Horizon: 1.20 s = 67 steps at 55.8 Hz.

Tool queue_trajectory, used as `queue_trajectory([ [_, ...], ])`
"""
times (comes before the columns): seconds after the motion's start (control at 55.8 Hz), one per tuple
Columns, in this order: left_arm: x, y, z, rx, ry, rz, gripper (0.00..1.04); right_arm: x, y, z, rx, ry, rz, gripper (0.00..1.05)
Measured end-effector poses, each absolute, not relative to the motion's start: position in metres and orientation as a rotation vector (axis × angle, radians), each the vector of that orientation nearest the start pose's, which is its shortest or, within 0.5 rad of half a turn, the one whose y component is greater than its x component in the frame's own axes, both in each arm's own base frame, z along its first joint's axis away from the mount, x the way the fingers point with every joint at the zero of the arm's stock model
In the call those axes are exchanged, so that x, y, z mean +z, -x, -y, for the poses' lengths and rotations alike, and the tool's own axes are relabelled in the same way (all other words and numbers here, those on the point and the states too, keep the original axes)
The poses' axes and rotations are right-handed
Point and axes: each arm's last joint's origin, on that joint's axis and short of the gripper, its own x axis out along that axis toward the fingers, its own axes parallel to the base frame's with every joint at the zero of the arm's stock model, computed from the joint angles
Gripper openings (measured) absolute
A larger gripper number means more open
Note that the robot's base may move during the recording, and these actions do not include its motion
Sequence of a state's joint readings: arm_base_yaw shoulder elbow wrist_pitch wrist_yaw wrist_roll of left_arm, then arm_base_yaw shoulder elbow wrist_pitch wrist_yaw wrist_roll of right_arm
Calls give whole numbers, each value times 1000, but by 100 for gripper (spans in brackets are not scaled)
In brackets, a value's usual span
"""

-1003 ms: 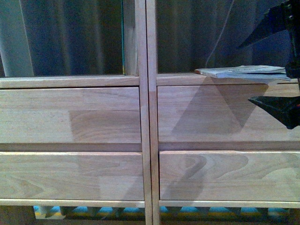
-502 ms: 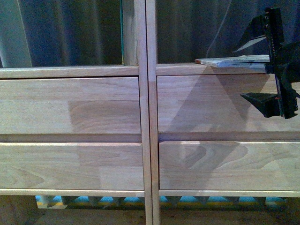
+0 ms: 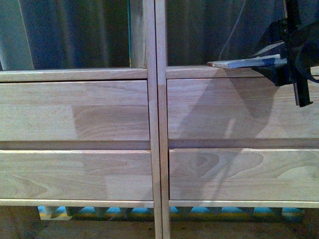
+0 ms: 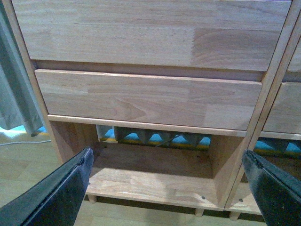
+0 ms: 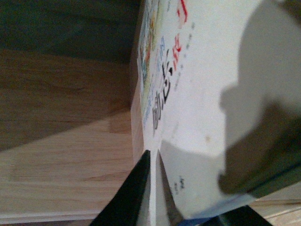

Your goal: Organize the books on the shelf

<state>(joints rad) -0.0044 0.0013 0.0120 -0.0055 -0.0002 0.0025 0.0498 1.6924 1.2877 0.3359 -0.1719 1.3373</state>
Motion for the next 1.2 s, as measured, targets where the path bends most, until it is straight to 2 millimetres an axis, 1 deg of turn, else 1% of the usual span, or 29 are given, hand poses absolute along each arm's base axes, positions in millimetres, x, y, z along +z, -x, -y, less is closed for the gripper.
queue_trajectory([
  [0.072,167,-97,0,-4,-2,5,97,317,-396,-25,142,-1332,-208,10],
  [0.108,167,-97,0,-4,-2,5,97,317,-396,-25,142,-1332,-207,8],
  [0.215,167,-97,0,-4,-2,5,97,315,-395,-24,157,-1333,-202,7],
  [0.305,167,-97,0,-4,-2,5,97,311,-389,-22,185,-1337,-205,7],
  [0.412,167,-97,0,-5,-2,5,97,313,-375,-18,230,-1339,-199,7],
  [0.52,169,-101,-3,-141,42,-1,97,320,-355,-11,286,-1332,-179,7],
  [0.591,177,-108,-13,-174,66,5,97,330,-337,-6,348,-1318,-151,7],
  [0.645,193,-118,-27,-151,84,28,97,342,-317,1,406,-1298,-115,7],
  [0.663,201,-123,-33,-136,92,40,97,346,-308,4,429,-1287,-100,7],
  [0.699,211,-131,-42,-119,98,56,97,352,-296,7,461,-1272,-84,7],
  [0.717,218,-139,-47,-109,101,66,97,355,-288,8,486,-1258,-74,7],
  [0.753,224,-148,-51,-113,110,68,97,358,-281,9,514,-1243,-68,7],
  [0.788,233,-164,-57,-134,134,54,97,362,-272,8,559,-1214,-66,7],
  [0.806,238,-175,-60,-148,152,43,97,363,-269,7,586,-1194,-65,7],
  [0.842,244,-191,-64,-168,179,21,97,366,-266,6,618,-1162,-59,7],
  [0.86,248,-203,-67,-181,209,4,97,367,-264,5,640,-1140,-52,7],
  [0.878,249,-208,-68,-186,217,-2,97,368,-264,4,645,-1129,-47,7],
  [1.003,269,-256,-72,-263,355,-62,97,372,-263,-3,703,-1049,-16,7],
  [1.021,271,-260,-72,-274,361,-65,97,372,-262,-4,707,-1041,-13,7],
  [1.039,276,-268,-71,-301,387,-72,97,372,-263,-6,713,-1026,-8,7],
  [1.057,278,-272,-71,-315,400,-76,97,372,-263,-7,716,-1019,-7,7],
  [1.129,302,-298,-61,-449,498,-75,97,374,-265,-14,741,-963,2,7],
  [1.165,316,-307,-53,-538,554,-67,97,374,-267,-18,752,-936,5,7],
  [1.2,327,-312,-47,-593,574,-50,97,374,-268,-20,760,-921,5,7],
])
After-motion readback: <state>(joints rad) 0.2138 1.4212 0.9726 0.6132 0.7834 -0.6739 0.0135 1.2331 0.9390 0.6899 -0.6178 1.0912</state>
